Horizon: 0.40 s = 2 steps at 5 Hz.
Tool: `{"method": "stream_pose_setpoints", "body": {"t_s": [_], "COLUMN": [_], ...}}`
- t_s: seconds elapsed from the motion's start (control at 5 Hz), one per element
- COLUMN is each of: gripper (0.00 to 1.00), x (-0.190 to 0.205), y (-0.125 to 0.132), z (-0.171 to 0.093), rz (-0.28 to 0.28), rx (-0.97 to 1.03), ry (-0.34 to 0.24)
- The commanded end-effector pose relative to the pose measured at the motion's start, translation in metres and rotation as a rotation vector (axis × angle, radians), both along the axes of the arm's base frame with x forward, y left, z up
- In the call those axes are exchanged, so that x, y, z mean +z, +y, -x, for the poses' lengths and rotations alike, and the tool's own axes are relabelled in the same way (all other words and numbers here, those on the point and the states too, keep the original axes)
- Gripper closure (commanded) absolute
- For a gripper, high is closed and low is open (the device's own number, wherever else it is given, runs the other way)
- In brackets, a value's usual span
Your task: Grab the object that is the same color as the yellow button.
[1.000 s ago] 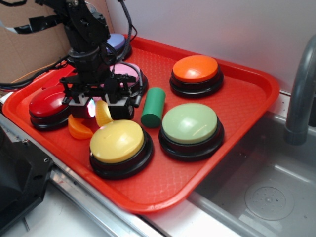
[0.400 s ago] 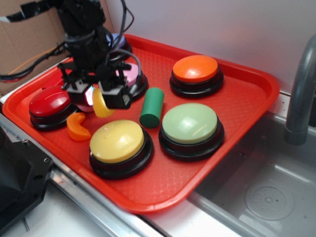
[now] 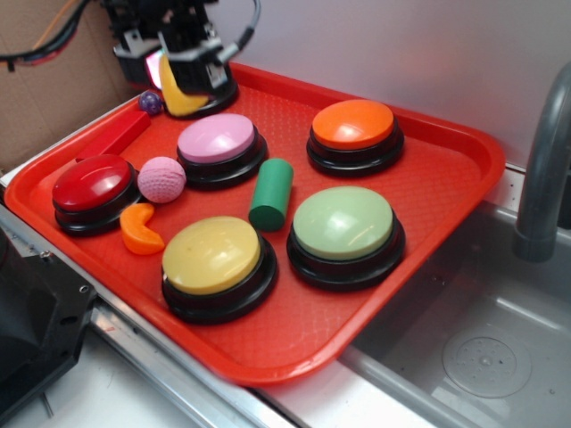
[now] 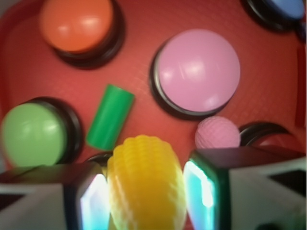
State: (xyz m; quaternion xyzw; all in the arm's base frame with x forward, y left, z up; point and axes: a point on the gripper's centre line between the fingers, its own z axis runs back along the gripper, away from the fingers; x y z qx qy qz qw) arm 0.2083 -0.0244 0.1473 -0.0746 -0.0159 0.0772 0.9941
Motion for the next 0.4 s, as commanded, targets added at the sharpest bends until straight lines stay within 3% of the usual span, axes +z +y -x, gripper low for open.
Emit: {"method": "stream_pose_setpoints", "body": {"t_s": [0.0,0.2], "gripper": [1.00,1.00], "x": [0.071,0.072], "y": [0.032,0.044], "z": [-0.001,-0.003], "rz": [0.061,-0.040], "rx": [-0.041,0.008], "ry": [-0.180,-0.188]}}
